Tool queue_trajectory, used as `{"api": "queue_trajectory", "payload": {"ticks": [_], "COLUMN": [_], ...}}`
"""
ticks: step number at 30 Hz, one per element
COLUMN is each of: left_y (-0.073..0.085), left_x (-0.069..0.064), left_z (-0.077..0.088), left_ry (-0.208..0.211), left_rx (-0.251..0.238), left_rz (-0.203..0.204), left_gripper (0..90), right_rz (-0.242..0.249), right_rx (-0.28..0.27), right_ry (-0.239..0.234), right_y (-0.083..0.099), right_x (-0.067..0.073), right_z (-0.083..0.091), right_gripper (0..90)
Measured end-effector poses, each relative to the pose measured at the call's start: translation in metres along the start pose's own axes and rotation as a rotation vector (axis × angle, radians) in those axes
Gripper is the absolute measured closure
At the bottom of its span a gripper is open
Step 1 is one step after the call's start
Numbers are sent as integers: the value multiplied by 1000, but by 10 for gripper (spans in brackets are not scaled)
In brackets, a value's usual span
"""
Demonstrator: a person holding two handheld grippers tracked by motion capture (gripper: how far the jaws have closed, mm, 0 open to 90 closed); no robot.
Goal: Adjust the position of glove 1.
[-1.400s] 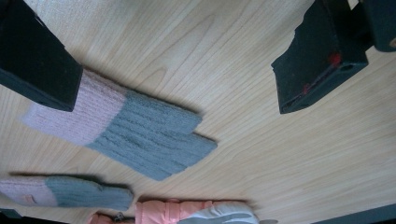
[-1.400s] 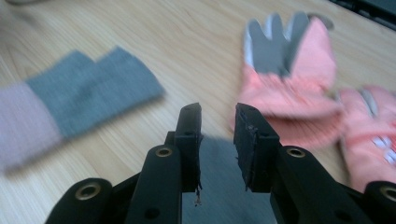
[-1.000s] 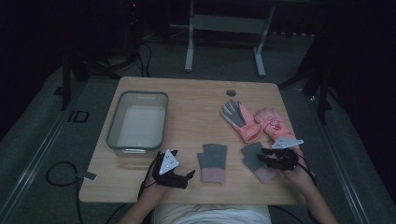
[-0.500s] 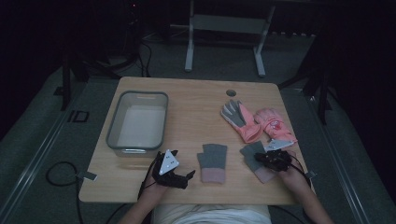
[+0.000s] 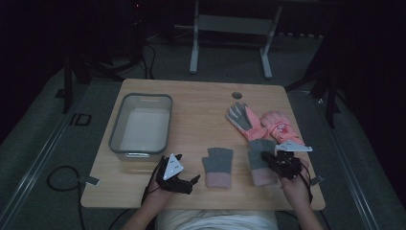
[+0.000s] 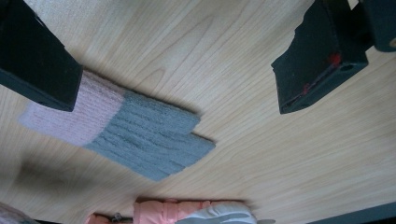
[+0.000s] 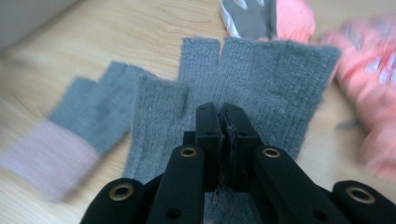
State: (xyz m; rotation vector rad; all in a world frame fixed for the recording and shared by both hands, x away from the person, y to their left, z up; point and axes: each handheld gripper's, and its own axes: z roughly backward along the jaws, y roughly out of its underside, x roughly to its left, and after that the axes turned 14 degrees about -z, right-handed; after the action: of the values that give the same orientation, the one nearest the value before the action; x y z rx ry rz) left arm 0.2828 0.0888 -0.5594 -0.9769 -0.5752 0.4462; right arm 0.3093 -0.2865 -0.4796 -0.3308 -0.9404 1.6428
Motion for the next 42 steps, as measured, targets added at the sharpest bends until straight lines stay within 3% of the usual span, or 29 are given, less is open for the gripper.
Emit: {"api": "queue_trajectory", "payload": {"ticks": [2, 4, 9, 18, 26, 31, 36, 42], "left_y": [0, 0, 0, 0, 0, 0, 0, 0], "left_x": [0, 0, -1, -1, -1, -1, 0, -1], "left_z": [0, 0, 0, 0, 0, 0, 0, 0], "left_ry": [0, 2, 0, 2, 3, 4, 6, 4], "left_rx": [-2, -5, -6, -6, -8, -8, -6, -7], "left_rz": [1, 3, -5, -3, -5, -6, -5, -5], "left_gripper": [7, 7, 7, 7, 7, 7, 7, 7], "right_rz": [-53, -93, -122, -130, -122, -119, -46, 108], "right_rx": [-12, -9, 25, 91, 68, 53, 65, 138], "right_ry": [32, 35, 98, 147, 169, 139, 91, 1], "right_y": [7, 12, 22, 39, 41, 31, 18, 6], "right_x": [2, 4, 1, -14, -15, -18, -20, -22], "right_z": [-2, -5, -19, -48, -48, -37, -23, -19], "right_gripper": [862, 862, 861, 833, 730, 661, 607, 584]}}
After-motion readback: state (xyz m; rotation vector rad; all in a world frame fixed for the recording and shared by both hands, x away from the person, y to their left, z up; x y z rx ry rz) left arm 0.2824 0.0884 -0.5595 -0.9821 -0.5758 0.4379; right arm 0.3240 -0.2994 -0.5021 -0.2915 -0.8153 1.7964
